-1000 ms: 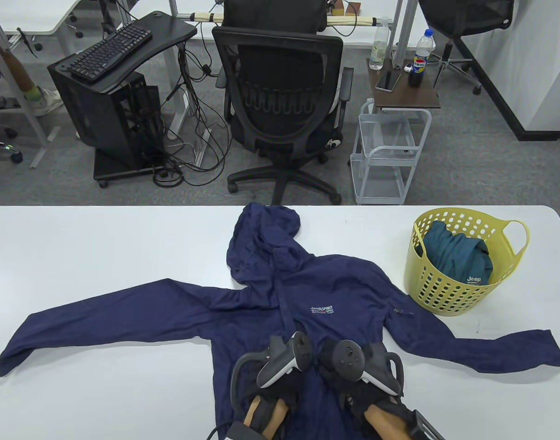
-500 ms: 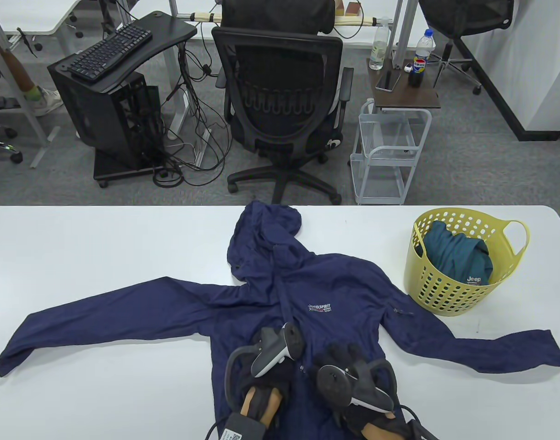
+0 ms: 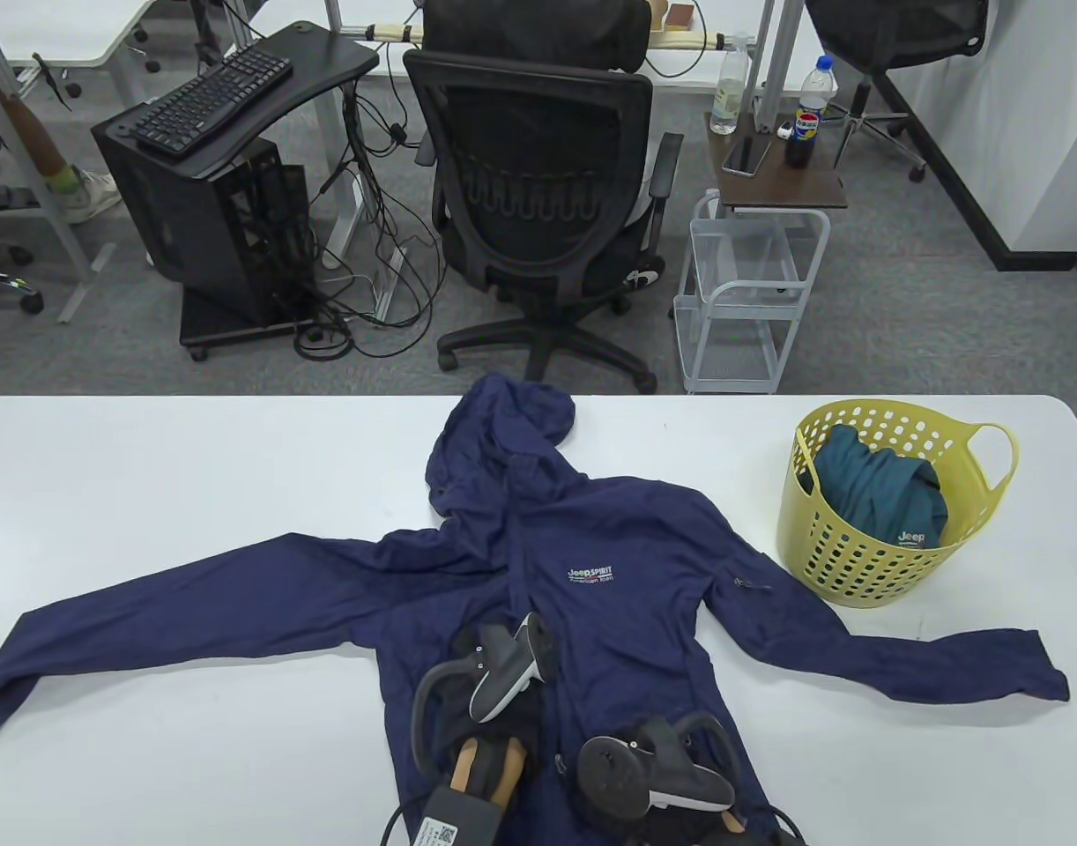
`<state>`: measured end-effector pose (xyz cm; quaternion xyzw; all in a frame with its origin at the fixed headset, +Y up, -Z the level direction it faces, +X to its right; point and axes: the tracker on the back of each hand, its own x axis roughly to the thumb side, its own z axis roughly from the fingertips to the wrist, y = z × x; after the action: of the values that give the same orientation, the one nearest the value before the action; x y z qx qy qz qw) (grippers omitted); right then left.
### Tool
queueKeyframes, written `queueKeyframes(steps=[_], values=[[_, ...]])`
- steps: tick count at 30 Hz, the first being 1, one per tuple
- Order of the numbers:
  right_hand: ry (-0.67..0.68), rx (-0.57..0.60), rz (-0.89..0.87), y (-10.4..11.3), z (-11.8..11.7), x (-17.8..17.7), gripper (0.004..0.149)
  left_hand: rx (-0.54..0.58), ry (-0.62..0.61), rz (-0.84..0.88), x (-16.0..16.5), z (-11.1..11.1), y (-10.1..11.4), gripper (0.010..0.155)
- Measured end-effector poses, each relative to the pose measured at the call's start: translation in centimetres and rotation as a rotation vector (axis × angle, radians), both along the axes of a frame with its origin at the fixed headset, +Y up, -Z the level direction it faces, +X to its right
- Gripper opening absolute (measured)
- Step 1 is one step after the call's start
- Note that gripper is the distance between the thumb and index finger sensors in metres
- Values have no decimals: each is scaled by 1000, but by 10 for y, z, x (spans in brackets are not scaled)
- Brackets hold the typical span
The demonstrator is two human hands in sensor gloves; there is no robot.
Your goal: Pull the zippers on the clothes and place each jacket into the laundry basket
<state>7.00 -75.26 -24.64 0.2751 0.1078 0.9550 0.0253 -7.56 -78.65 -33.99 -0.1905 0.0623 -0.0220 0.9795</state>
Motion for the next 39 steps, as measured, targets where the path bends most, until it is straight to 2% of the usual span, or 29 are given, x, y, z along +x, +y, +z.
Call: queueKeyframes(steps=[3, 8, 11, 13, 14, 18, 20, 24, 29, 39], values=[[-32, -12, -32, -3, -8, 5, 45, 13, -21, 58, -3, 3, 4, 55], [-149, 7, -64, -8, -26, 20, 45, 121, -62, 200, -1, 16, 30, 55], [-207, 10, -90, -11, -35, 29, 45, 173, -110, 234, 11, 29, 47, 53], [-242, 20, -98, -12, -39, 35, 45, 162, -139, 230, 23, 36, 51, 52], [-257, 20, -102, -12, -41, 37, 45, 124, -152, 217, 29, 38, 50, 52], [-301, 34, -108, -14, -46, 44, 45, -157, -153, 181, 43, 40, 28, 54], [-301, 35, -118, -14, -47, 46, 45, -134, -155, 152, 42, 39, 26, 55], [-264, 56, -117, -14, -43, 43, 45, -228, -132, 167, 31, 31, 17, 55], [-210, 104, -72, -12, -36, 32, 45, -261, -131, 204, 22, 21, 13, 55], [-111, 131, -52, -7, -21, 16, 45, -198, -201, 248, 7, 4, 4, 54]])
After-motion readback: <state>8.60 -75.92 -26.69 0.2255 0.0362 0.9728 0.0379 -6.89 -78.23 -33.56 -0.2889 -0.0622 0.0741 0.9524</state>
